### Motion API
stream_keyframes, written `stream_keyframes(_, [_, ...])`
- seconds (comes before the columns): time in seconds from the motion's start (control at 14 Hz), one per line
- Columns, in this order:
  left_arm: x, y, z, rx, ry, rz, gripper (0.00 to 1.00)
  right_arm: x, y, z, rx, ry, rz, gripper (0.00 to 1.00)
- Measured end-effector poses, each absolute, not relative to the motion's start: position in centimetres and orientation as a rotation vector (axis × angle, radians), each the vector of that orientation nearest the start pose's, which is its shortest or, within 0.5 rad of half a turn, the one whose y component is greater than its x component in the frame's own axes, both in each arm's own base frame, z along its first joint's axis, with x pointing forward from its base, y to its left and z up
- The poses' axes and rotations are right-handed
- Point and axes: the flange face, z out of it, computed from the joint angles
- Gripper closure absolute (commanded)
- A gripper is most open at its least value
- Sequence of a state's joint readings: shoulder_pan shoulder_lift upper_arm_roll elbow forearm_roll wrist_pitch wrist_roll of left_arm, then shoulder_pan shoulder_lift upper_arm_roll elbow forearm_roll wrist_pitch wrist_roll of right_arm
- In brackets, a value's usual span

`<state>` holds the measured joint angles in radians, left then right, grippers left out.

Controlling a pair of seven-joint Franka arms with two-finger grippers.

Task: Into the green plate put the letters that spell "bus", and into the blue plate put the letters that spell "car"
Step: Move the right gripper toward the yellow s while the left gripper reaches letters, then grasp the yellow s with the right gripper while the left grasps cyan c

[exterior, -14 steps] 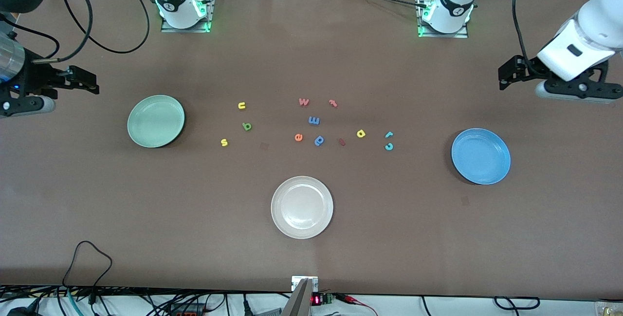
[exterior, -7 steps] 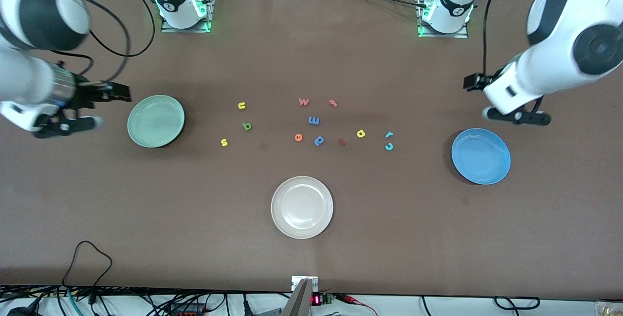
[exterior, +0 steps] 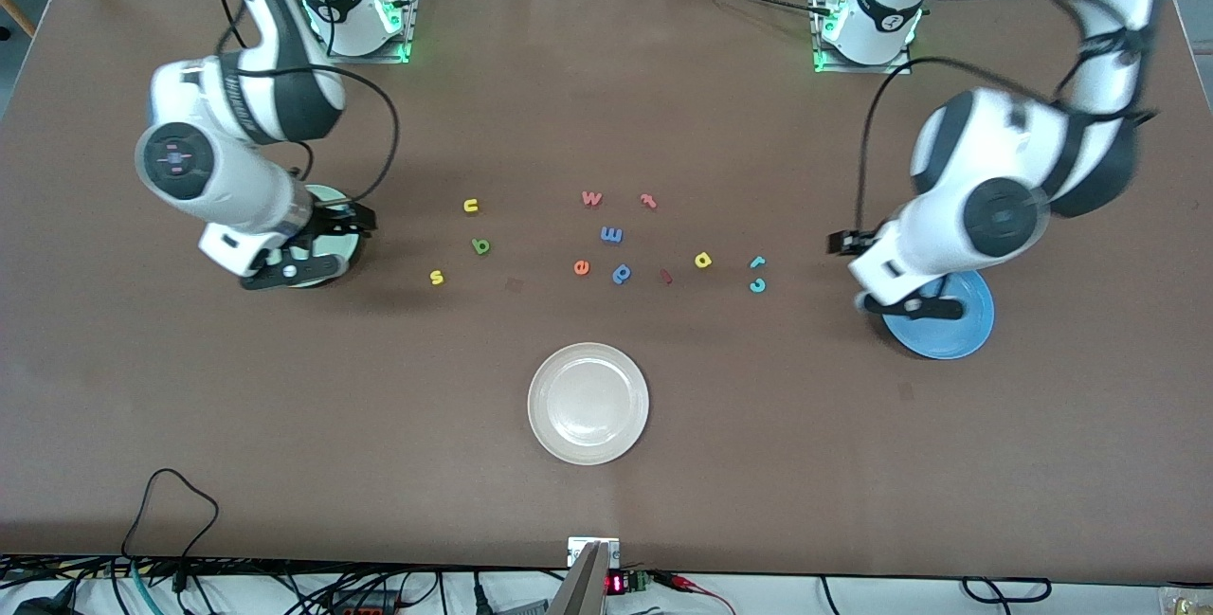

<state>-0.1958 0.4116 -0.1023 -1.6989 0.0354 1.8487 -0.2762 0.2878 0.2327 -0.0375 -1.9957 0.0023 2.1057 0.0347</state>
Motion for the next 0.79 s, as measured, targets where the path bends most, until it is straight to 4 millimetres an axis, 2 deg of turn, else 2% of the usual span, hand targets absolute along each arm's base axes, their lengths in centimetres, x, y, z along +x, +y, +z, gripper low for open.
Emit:
stream_keyframes(0.14, [61.1, -20.9, 28.6, -3.06, -0.103, 0.323, 0.0, 56.6, 15.5, 30.9, -3.142, -0.345, 0.134, 0.0])
stream_keyframes(0.29, [61.0, -23.3, 23.9, -3.073, -0.155, 0.282, 0.0, 56.9, 16.5, 28.3, -3.145, -0.33, 0.111, 0.0])
stream_keyframes(0.36, [60.7, -24.6, 21.7, -3.074, -0.179, 0.275, 0.06, 56.9, 17.0, 26.9, -3.145, -0.34, 0.111, 0.0])
stream_keyframes(0.43, [60.1, -25.9, 20.0, -3.071, -0.206, 0.273, 0.19, 56.8, 17.6, 25.7, -3.142, -0.356, 0.11, 0.0])
stream_keyframes(0.57, [59.4, -27.5, 18.0, -3.058, -0.194, 0.254, 0.34, 56.4, 19.4, 23.9, -3.135, -0.399, 0.113, 0.0])
stream_keyframes(0.79, [59.5, -27.2, 17.9, -3.042, -0.186, 0.236, 0.37, 56.2, 20.9, 23.1, -3.128, -0.436, 0.107, 0.0])
